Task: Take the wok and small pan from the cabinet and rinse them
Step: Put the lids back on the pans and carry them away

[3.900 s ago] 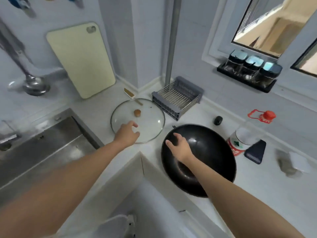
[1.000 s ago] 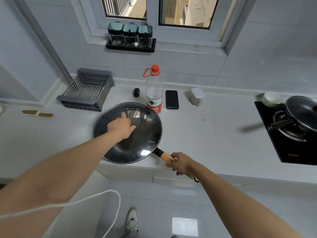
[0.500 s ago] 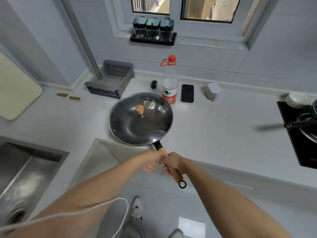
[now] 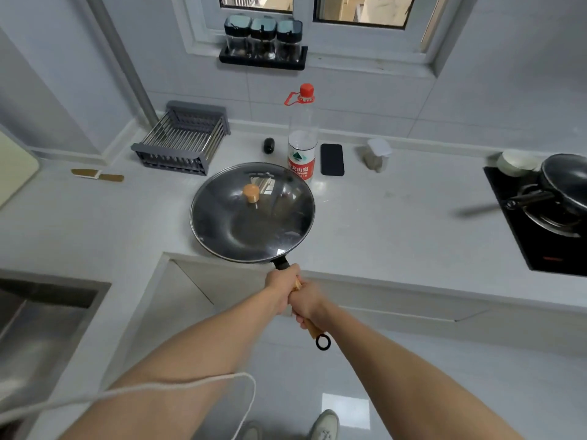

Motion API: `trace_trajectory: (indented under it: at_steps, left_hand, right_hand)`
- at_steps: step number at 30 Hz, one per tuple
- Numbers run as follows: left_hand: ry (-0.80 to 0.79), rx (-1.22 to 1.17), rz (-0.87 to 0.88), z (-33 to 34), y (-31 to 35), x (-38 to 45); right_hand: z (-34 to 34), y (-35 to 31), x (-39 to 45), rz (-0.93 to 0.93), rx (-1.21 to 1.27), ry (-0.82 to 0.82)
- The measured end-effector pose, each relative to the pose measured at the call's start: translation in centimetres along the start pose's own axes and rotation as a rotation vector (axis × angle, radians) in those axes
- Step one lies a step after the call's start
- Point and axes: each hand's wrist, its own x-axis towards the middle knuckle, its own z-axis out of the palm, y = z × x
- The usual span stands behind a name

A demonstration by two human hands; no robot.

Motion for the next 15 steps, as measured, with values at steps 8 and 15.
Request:
trace_trajectory:
  at_steps: [8, 15]
  left_hand:
    - [-0.153, 0.121, -0.020, -0.4, -2.3, -6.5]
    - [-0.308, 0.238, 0.007, 3.2, -2.7, -13.1]
  right_hand:
    - [1.0, 1.9, -8.6, 0.035, 0.080, 0.109]
    - [-1.2, 4.1, -15.5, 0.041, 0.164, 0.292]
